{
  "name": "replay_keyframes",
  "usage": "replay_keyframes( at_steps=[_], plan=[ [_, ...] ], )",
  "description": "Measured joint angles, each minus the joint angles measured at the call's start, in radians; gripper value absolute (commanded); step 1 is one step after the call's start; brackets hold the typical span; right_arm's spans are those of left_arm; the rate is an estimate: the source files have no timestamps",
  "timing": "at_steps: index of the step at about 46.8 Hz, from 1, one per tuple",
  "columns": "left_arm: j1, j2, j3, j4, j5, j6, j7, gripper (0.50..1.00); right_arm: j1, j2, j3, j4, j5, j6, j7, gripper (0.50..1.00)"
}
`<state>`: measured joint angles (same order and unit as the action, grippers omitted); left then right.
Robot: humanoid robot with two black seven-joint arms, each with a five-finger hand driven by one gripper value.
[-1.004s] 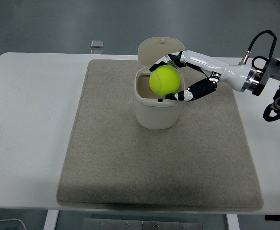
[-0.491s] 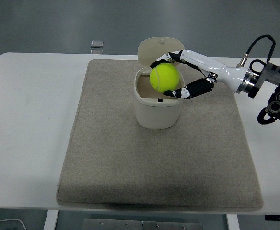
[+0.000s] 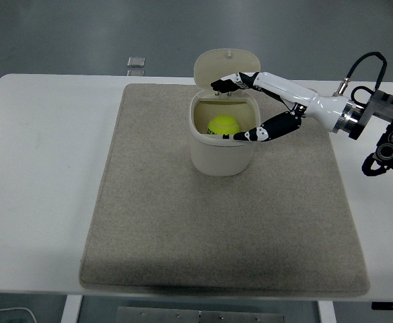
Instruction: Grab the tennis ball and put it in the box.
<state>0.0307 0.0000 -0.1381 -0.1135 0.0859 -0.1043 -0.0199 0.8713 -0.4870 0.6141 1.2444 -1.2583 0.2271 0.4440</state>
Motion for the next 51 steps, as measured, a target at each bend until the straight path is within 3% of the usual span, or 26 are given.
replay_keyframes(
  at_steps=[4,12,18,32,41,51],
  plan=[
    [0.000,0.000,0.000,0.000,0.000,0.000,0.000,0.992,0.000,-0.014,0.005,0.002,0.041,0.026,0.002,0.891],
    [0.000,0.000,0.000,0.000,0.000,0.000,0.000,0.992,0.002,-0.089,0.009,0.000,0.203,0.219,0.001,0.891],
    [0.000,0.000,0.000,0.000,0.000,0.000,0.000,0.992,0.001,-0.127,0.002,-0.027,0.299,0.296,-0.001,0.891],
    [0.000,0.000,0.000,0.000,0.000,0.000,0.000,0.992,-0.026,-0.150,-0.008,-0.208,0.591,0.304,-0.010,0.889],
    [0.000,0.000,0.000,0.000,0.000,0.000,0.000,0.992,-0.060,-0.145,-0.011,-0.263,0.810,0.291,-0.159,0.887],
    [0.000,0.000,0.000,0.000,0.000,0.000,0.000,0.992,-0.068,-0.132,-0.011,-0.321,1.033,0.252,-0.257,0.887]
  ],
)
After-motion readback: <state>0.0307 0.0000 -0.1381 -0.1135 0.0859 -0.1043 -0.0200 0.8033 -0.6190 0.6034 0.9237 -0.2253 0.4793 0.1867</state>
